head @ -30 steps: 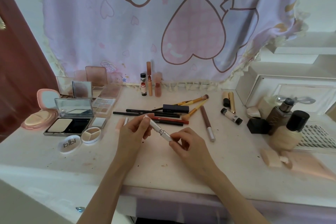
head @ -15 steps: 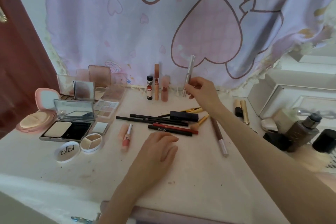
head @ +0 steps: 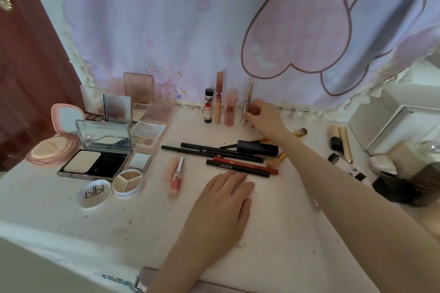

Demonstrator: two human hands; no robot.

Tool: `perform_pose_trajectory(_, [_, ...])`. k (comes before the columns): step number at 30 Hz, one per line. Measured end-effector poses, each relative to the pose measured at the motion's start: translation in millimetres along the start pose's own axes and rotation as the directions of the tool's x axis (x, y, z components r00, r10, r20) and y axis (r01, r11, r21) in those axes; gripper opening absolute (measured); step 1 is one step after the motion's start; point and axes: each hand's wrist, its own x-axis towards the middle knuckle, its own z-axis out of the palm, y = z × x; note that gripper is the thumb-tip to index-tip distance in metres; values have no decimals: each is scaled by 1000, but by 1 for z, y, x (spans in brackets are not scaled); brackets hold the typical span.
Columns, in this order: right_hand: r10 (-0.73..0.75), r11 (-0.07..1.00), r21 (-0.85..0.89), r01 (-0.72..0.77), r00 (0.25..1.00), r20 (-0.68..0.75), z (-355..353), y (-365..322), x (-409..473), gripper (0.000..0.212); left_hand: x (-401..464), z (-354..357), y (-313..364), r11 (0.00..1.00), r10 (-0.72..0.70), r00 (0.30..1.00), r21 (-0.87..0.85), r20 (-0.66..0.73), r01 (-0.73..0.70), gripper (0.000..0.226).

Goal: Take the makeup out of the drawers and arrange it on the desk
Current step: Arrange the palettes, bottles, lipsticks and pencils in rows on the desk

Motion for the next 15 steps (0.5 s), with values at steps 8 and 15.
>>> perform_pose_trajectory(8, [-27,998,-49,28,1000,9,5,6,1,15,0,2,0,1000,-22,999,-15,29,23,30])
perform_pose_trajectory(15, [15,999,-28,-15,1000,21,3,9,0,30,1,2,-3,999,-17,999,-28,27,18,33])
